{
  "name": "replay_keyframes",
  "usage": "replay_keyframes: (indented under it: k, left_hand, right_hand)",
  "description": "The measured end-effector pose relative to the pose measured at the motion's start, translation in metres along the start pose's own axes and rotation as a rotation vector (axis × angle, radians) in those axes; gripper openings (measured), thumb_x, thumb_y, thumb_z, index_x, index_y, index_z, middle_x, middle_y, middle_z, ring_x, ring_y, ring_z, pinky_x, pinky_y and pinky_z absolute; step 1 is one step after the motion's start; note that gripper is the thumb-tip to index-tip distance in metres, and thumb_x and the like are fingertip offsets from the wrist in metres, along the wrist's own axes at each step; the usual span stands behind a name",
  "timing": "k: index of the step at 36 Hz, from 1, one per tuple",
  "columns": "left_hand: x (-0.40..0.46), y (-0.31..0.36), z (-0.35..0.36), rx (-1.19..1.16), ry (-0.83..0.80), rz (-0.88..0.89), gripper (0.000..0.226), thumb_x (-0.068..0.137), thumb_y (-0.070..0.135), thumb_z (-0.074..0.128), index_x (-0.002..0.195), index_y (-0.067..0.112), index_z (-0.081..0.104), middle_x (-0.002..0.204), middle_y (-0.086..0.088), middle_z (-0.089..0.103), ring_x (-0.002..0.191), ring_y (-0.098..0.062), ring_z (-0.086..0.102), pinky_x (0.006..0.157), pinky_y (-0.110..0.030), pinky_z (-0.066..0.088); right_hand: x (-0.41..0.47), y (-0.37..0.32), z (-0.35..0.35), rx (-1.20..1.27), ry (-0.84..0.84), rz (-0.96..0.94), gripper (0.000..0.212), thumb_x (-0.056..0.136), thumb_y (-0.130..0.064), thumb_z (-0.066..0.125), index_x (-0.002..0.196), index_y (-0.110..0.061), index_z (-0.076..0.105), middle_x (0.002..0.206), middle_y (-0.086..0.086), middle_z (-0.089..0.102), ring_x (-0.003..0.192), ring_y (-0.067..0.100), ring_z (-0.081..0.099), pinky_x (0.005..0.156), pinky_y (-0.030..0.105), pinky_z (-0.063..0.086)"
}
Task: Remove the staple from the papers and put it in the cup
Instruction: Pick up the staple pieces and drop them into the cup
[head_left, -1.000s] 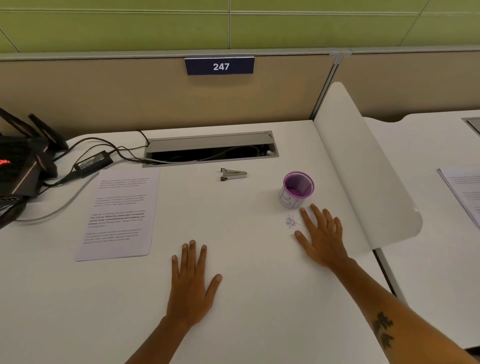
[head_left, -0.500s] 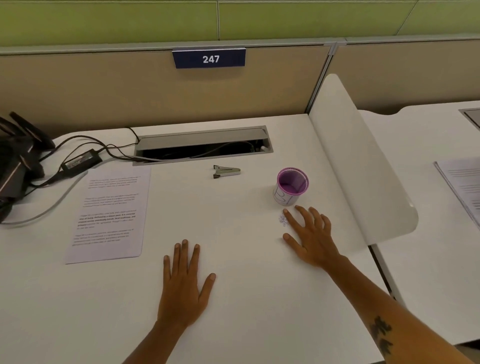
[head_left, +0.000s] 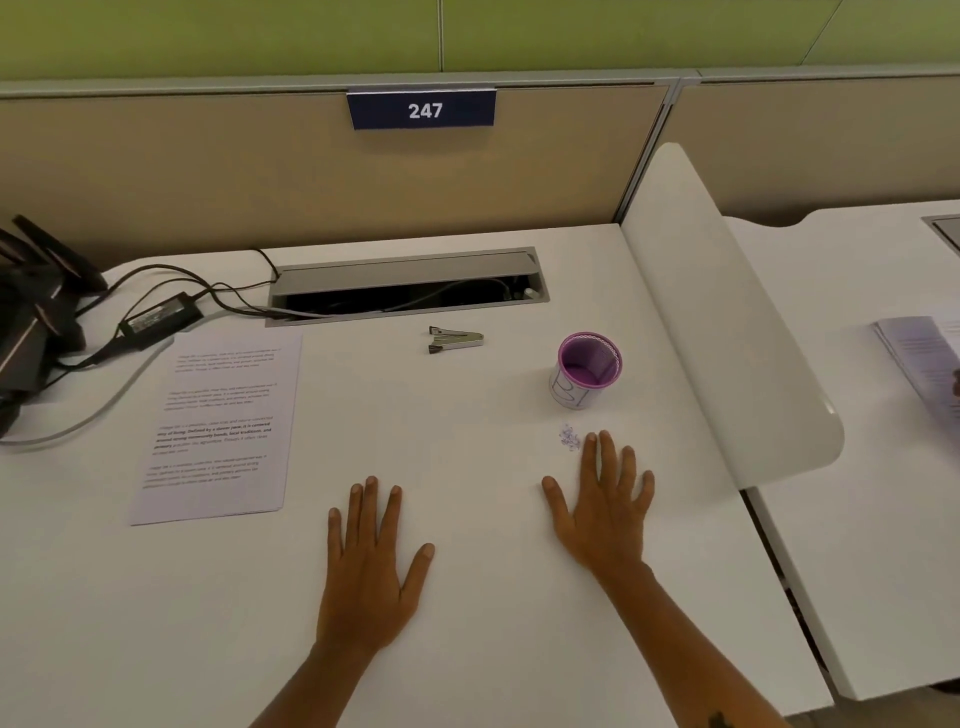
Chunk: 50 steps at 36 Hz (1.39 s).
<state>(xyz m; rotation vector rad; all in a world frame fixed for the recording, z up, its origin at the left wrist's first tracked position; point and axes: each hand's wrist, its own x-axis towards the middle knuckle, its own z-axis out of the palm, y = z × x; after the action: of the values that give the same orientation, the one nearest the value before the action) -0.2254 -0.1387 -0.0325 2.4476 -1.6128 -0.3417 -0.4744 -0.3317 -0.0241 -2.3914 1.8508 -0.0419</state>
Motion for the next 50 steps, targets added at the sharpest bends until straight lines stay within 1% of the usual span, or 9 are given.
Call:
replay_keyframes:
  k: [7,16,19,24,29,32,38,43,50]
  left_hand:
    - [0.000,0.000,-0.001,-0.005,0.005,0.001,0.086,0.102,0.063,0.041,0.170,0.019,0.010,0.179,-0.008,-0.002,0.167,-0.027,-0.004,0.133,-0.059,0.012]
    - [0.000,0.001,-0.001,-0.019,0.008,-0.002,0.085,0.102,0.063,0.040,0.169,0.019,0.013,0.179,-0.007,-0.001,0.167,-0.026,-0.003,0.133,-0.060,0.013]
    - [0.000,0.001,-0.002,-0.017,0.007,-0.002,0.085,0.102,0.063,0.040,0.169,0.020,0.013,0.179,-0.007,-0.002,0.167,-0.026,-0.004,0.133,-0.060,0.013]
    - [0.000,0.001,-0.002,-0.019,0.007,-0.005,0.085,0.102,0.064,0.040,0.169,0.020,0.012,0.179,-0.006,-0.002,0.167,-0.026,-0.004,0.133,-0.060,0.013]
    - [0.000,0.001,-0.002,-0.016,0.015,-0.001,0.084,0.103,0.063,0.040,0.169,0.019,0.014,0.179,-0.008,0.000,0.167,-0.027,-0.003,0.133,-0.060,0.014]
    - [0.000,0.002,-0.003,-0.011,0.012,-0.004,0.085,0.103,0.065,0.038,0.169,0.020,0.012,0.179,-0.007,0.000,0.167,-0.026,-0.003,0.133,-0.060,0.014]
    - [0.000,0.001,-0.003,-0.012,0.015,-0.004,0.084,0.103,0.064,0.040,0.169,0.019,0.014,0.179,-0.008,0.001,0.167,-0.027,-0.003,0.133,-0.060,0.014]
    - [0.000,0.001,-0.003,-0.004,0.005,-0.006,0.084,0.103,0.065,0.037,0.170,0.020,0.011,0.179,-0.007,-0.002,0.167,-0.026,-0.005,0.133,-0.059,0.014]
    - [0.000,0.001,-0.002,-0.013,0.002,-0.009,0.085,0.103,0.064,0.038,0.170,0.020,0.010,0.179,-0.007,-0.002,0.167,-0.026,-0.005,0.133,-0.059,0.013]
  right_hand:
    - [0.014,-0.007,0.002,0.005,-0.020,-0.017,0.081,0.100,-0.067,0.028,0.164,-0.015,0.022,0.172,0.007,0.021,0.156,0.039,0.022,0.123,0.062,0.017]
    - [0.045,0.008,-0.010,0.286,0.059,-0.277,0.056,0.096,-0.011,0.066,0.150,-0.012,0.050,0.152,0.010,0.049,0.140,0.032,0.041,0.116,0.047,0.043]
    - [0.058,0.009,-0.012,0.241,-0.007,-0.372,0.051,0.098,-0.007,0.064,0.148,-0.012,0.054,0.151,0.011,0.052,0.141,0.030,0.043,0.117,0.036,0.037]
    - [0.073,0.013,-0.009,0.231,-0.050,-0.474,0.045,0.096,0.003,0.065,0.139,-0.008,0.063,0.144,0.013,0.060,0.135,0.033,0.054,0.110,0.038,0.047]
    - [0.077,0.018,-0.011,0.221,-0.096,-0.448,0.034,0.103,-0.012,0.056,0.137,-0.012,0.062,0.135,0.007,0.061,0.122,0.025,0.061,0.101,0.027,0.050]
    - [0.076,0.017,-0.016,0.211,-0.112,-0.431,0.029,0.106,-0.017,0.050,0.131,-0.014,0.063,0.128,0.003,0.060,0.114,0.020,0.058,0.099,0.034,0.052]
    - [0.078,0.018,-0.019,0.144,-0.038,-0.524,0.040,0.081,0.012,0.074,0.120,0.001,0.073,0.111,0.016,0.072,0.095,0.036,0.069,0.077,0.039,0.060]
    - [0.078,0.014,-0.024,0.091,0.024,-0.573,0.040,0.067,0.022,0.072,0.103,0.005,0.077,0.096,0.019,0.074,0.080,0.039,0.068,0.060,0.043,0.061]
    - [0.070,0.011,-0.020,0.052,0.069,-0.567,0.031,0.070,0.021,0.069,0.097,0.007,0.072,0.090,0.021,0.069,0.078,0.039,0.065,0.059,0.045,0.059]
